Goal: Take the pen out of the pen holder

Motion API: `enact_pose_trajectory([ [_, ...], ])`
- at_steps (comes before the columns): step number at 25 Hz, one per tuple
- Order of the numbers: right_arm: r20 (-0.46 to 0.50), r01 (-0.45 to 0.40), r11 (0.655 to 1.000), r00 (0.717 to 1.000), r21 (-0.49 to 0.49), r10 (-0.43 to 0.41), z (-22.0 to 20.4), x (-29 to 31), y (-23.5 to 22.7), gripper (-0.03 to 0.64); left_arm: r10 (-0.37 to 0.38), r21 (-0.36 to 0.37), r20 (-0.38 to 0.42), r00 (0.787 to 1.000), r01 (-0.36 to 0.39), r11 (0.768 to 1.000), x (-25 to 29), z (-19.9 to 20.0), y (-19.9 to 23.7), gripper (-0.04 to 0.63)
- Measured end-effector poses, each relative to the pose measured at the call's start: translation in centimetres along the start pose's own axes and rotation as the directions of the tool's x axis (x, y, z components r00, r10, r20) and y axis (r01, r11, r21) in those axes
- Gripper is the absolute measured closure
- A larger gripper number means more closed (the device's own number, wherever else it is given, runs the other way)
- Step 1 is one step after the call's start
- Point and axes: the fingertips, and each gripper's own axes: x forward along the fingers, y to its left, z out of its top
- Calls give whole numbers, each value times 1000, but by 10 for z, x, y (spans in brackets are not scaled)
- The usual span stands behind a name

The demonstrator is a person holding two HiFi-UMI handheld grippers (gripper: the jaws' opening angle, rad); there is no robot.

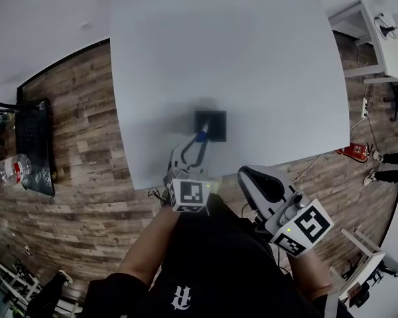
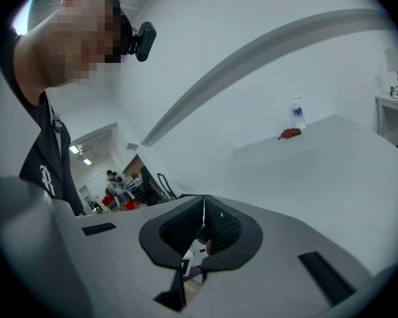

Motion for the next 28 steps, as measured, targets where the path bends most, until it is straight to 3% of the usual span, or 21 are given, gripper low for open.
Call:
enact_pose_trajectory([
  [3, 4, 8, 1000, 1000, -1, -8, 2, -1, -1, 601, -5, 9, 16, 1000, 5, 1000, 1, 0, -3, 528],
  [9, 19, 14, 1000, 1000, -10, -14, 5, -7, 0, 601, -7, 21, 21, 1000, 7, 1000, -1, 3, -3, 531],
  [15, 38, -3, 999, 999, -38, 4, 8, -13, 6, 601, 3, 58, 52, 999, -6, 998, -9, 26, -2, 531],
  [28, 104, -40, 993, 993, -110, 52, 26, -31, 19, 601, 38, 69, 103, 994, -46, 997, -44, 79, -5, 531],
])
